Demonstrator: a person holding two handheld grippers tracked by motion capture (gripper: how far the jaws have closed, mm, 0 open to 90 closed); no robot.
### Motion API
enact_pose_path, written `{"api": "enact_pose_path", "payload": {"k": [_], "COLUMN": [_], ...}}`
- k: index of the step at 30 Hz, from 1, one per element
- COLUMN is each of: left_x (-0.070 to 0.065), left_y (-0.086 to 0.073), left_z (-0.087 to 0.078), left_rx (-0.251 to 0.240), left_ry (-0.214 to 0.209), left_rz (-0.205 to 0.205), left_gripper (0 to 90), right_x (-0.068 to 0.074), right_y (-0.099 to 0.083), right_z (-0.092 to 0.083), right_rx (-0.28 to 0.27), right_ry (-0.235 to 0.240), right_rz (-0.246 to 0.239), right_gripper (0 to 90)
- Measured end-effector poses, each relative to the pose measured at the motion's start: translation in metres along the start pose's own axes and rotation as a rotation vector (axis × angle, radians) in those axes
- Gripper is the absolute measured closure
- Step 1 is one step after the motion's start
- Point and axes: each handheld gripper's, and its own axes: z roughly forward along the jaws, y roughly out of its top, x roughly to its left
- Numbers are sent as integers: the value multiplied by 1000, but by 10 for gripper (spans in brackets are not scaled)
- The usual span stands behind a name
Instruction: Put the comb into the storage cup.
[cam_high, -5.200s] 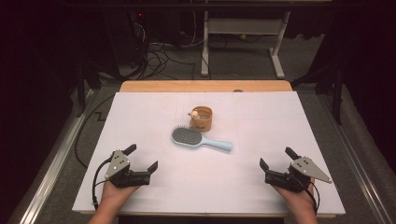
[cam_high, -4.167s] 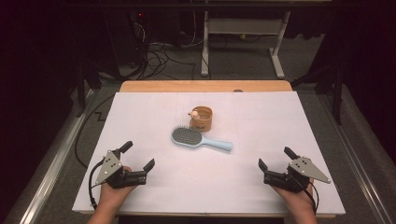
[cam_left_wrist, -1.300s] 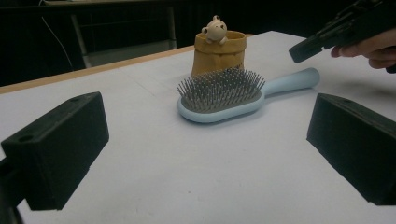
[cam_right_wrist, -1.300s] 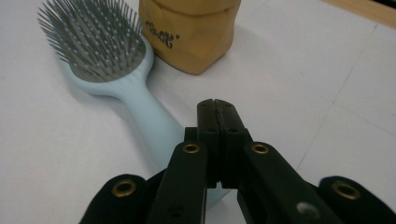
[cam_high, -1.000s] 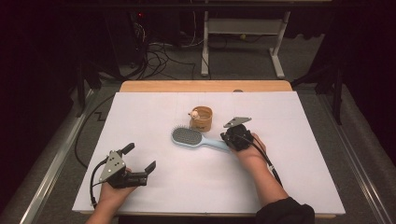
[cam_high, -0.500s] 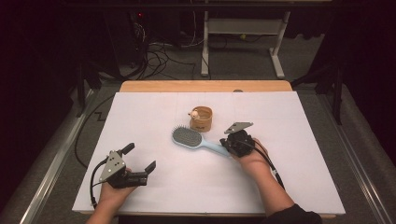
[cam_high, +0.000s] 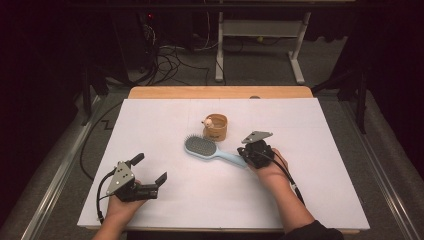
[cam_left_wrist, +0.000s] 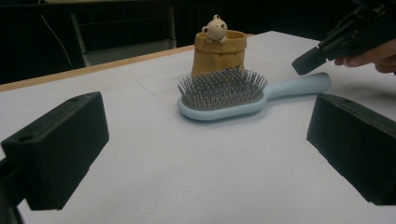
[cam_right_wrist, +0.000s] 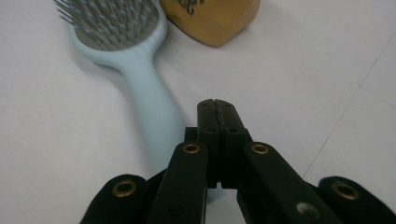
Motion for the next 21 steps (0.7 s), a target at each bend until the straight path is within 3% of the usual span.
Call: {"api": "enact_pose_path", "payload": {"k": [2,6,12,17,21], "left_x": [1,0,0,-1,-1], "left_y": [0,0,0,0,0], "left_z": [0,-1,-1,-1,-1], "left_rx": [0,-6,-8,-7,-5], "left_ry": [1,2,0,-2,-1], "left_rz": [-1,-5,-7,-3,-4], "left_gripper": [0,0,0,0,0], "right_x": [0,6,16,21,19], "right_y": [-1,-8,-18,-31,-39], "right_z": [3,3,-7,-20,-35], "right_rx": [18,49,23,-17,-113], "right_ry": [-7,32,54,86,92], "right_rz": [-8,-33,-45,-48,5], "right_gripper": [900,900,900,900,900]}}
